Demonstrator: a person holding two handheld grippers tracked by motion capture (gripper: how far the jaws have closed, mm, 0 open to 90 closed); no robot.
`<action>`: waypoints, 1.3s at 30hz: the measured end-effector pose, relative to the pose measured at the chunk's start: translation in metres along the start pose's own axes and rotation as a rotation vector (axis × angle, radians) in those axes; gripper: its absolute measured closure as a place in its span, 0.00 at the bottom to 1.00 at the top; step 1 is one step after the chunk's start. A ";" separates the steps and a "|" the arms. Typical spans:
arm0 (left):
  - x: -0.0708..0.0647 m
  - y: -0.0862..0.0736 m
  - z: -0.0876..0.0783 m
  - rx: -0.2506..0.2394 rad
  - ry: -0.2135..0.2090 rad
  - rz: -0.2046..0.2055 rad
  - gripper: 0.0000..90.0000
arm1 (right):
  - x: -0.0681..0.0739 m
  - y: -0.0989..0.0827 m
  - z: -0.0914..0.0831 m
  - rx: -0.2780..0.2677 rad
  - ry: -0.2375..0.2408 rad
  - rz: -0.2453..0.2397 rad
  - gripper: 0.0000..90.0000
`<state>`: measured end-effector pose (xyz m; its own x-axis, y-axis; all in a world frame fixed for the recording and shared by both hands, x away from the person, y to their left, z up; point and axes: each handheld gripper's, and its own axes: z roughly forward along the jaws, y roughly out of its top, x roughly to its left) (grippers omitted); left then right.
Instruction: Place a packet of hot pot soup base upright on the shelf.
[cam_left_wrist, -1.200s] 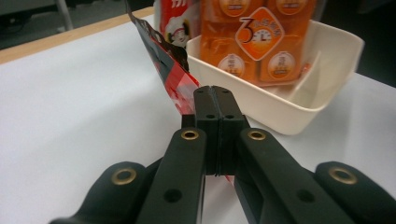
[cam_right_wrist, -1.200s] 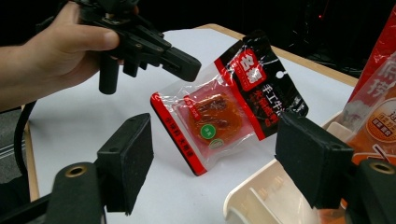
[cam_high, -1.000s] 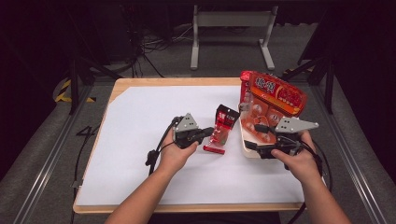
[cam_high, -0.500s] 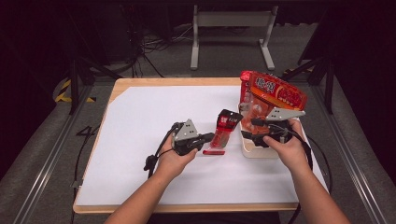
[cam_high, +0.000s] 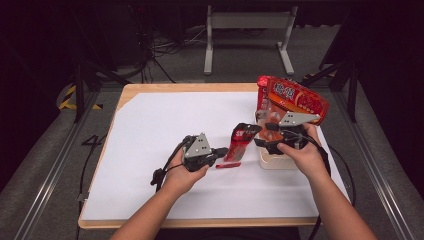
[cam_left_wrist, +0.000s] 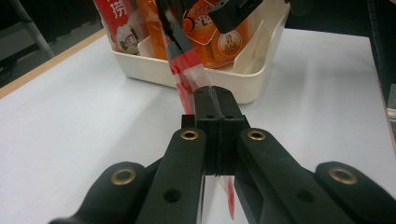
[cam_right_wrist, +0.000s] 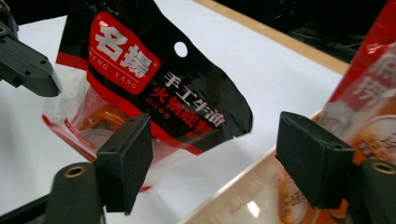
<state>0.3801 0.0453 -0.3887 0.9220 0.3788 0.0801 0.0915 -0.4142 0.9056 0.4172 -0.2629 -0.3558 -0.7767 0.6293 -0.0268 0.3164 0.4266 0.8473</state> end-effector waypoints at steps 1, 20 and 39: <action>0.000 0.000 0.000 0.001 -0.001 0.002 1.00 | 0.000 0.000 0.001 0.000 0.011 0.005 0.30; 0.001 -0.005 -0.006 0.029 -0.019 0.043 1.00 | 0.006 0.005 0.012 0.004 0.133 -0.006 0.35; 0.017 -0.017 -0.008 0.041 0.008 -0.065 1.00 | 0.008 0.008 0.006 0.001 0.219 -0.056 0.83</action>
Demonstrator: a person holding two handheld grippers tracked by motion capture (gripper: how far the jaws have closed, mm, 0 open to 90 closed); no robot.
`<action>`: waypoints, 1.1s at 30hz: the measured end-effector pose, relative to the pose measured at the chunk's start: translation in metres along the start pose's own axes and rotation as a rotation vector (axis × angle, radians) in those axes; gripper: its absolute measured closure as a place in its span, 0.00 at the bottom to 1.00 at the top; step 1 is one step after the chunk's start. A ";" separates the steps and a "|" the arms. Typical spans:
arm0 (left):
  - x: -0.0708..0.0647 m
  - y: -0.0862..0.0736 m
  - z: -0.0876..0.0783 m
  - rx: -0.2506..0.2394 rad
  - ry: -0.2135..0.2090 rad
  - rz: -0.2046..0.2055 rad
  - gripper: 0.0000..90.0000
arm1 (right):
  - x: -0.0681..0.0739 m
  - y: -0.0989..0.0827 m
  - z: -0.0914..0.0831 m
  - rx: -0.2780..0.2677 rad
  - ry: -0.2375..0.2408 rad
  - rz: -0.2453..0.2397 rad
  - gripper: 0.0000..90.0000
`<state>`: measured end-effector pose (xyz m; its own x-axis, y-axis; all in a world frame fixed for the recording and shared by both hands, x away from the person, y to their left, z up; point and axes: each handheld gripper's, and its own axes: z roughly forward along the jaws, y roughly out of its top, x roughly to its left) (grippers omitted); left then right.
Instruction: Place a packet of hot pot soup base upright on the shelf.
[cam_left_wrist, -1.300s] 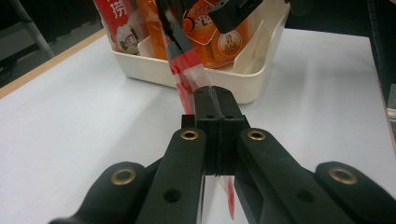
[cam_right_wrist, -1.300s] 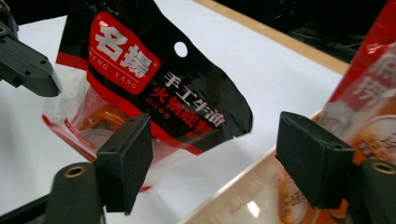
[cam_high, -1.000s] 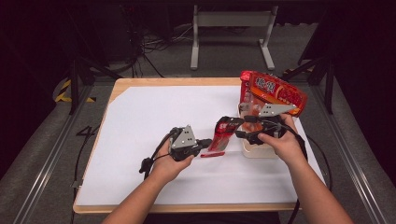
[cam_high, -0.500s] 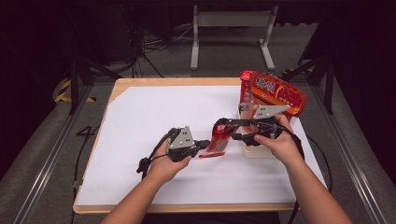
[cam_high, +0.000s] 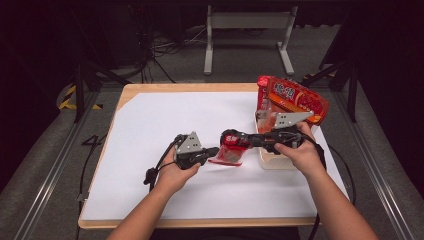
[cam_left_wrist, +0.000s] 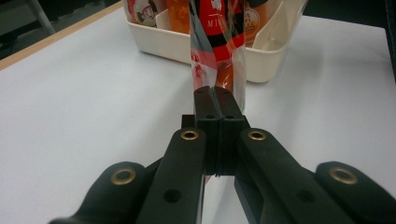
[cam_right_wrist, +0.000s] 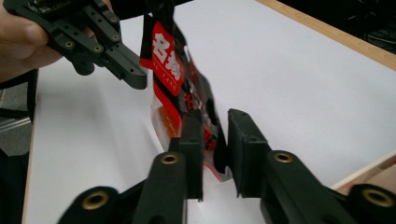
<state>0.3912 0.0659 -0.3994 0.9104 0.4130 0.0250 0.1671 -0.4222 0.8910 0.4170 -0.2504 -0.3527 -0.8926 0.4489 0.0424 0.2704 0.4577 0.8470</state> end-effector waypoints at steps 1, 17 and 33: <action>0.000 0.000 0.000 0.002 0.002 0.001 1.00 | 0.000 0.000 0.001 0.000 0.002 -0.001 0.83; 0.005 0.002 -0.010 -0.085 0.016 -0.050 1.00 | 0.009 0.011 -0.006 -0.024 0.069 -0.047 1.00; 0.004 0.008 -0.021 -0.181 0.041 -0.075 0.80 | 0.015 0.036 -0.039 -0.047 0.046 -0.113 1.00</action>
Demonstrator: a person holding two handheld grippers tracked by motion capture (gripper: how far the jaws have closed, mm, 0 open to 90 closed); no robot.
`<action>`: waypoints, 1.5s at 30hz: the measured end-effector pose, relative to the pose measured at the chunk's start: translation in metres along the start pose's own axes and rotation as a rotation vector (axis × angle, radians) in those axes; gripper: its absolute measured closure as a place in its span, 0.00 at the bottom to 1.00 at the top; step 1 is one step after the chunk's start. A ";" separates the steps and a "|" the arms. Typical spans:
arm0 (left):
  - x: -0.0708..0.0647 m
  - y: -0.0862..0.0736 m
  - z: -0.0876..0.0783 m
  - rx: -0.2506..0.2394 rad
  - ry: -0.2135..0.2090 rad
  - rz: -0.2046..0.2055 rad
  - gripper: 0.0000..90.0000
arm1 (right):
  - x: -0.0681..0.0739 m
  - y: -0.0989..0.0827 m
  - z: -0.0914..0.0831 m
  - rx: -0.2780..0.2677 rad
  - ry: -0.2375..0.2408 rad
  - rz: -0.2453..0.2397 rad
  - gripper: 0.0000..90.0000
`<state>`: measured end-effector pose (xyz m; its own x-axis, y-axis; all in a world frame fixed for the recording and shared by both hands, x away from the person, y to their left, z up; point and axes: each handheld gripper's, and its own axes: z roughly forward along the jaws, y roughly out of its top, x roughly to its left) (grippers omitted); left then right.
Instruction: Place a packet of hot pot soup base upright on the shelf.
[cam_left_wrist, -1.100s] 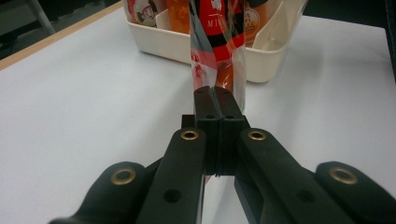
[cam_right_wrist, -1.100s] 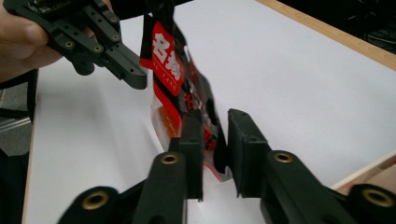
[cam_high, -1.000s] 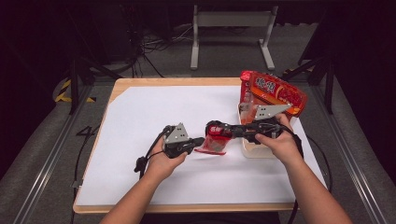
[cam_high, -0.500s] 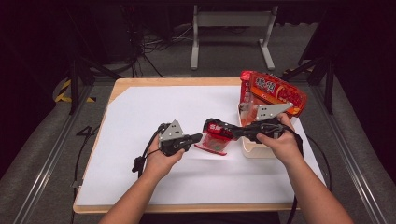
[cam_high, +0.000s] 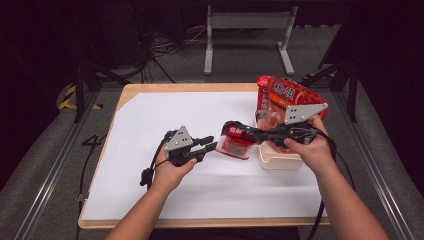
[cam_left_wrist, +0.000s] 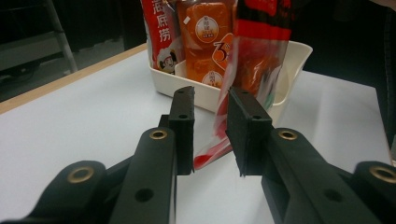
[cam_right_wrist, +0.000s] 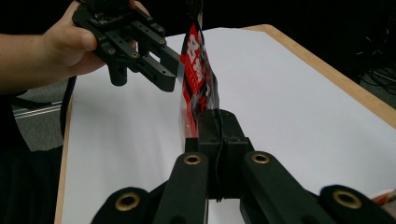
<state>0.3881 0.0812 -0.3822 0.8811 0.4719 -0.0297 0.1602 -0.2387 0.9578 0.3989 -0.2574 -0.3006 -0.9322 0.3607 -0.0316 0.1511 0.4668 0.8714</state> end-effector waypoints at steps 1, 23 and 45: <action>0.000 0.000 -0.001 -0.002 0.003 0.001 0.78 | 0.000 0.001 -0.003 0.002 -0.002 -0.003 1.00; 0.016 0.002 -0.028 -0.016 0.136 -0.021 0.39 | -0.008 0.007 -0.054 0.044 -0.092 -0.027 1.00; 0.022 0.002 -0.035 -0.027 0.163 -0.035 0.37 | -0.014 -0.001 -0.084 0.107 -0.125 -0.019 1.00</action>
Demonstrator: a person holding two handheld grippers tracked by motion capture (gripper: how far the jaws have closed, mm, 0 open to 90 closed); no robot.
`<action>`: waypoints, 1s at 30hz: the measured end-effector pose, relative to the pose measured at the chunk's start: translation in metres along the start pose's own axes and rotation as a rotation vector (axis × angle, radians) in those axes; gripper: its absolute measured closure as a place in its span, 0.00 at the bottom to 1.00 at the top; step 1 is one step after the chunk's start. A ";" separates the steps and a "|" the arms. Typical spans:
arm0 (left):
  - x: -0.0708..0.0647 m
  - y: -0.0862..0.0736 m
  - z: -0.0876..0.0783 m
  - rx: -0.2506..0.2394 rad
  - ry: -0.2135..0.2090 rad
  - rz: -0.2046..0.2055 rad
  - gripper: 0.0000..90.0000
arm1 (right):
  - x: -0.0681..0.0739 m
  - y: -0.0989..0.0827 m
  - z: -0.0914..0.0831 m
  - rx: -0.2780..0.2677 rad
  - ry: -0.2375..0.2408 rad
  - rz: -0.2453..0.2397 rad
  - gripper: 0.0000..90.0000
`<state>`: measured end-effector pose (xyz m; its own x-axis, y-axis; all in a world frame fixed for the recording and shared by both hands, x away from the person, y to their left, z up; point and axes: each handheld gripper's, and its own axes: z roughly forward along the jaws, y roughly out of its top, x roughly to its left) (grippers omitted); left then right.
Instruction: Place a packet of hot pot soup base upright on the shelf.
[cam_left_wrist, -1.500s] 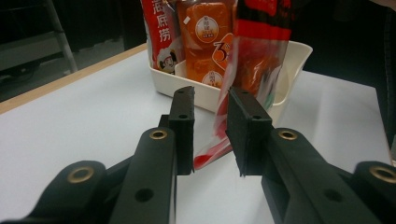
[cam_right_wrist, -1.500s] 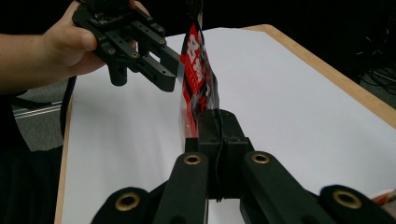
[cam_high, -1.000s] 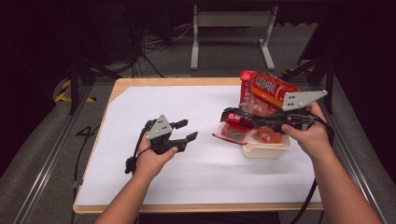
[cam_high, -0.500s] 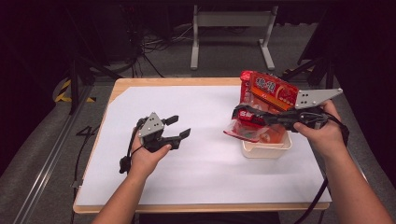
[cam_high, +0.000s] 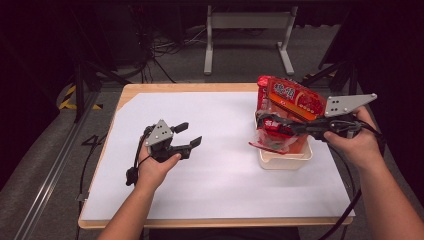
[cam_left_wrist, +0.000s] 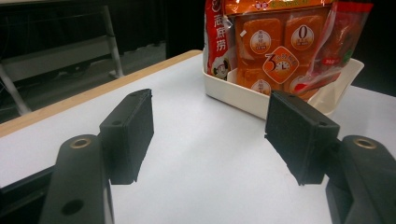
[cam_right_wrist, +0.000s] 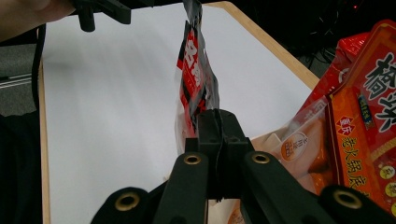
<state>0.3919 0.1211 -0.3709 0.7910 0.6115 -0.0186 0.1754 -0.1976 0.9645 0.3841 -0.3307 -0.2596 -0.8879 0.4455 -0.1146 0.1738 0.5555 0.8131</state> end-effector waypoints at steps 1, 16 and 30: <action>0.000 0.000 0.000 0.001 0.000 -0.003 0.37 | -0.001 0.000 -0.001 0.005 -0.002 -0.004 1.00; 0.002 -0.001 -0.001 0.001 0.003 -0.008 0.37 | -0.004 -0.006 -0.013 0.063 -0.003 -0.004 1.00; 0.003 -0.001 -0.001 0.003 0.004 -0.009 0.37 | -0.008 -0.010 -0.014 0.120 0.021 0.005 1.00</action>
<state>0.3933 0.1238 -0.3716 0.7872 0.6162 -0.0266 0.1843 -0.1939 0.9635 0.3835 -0.3498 -0.2588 -0.8953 0.4347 -0.0978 0.2272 0.6342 0.7391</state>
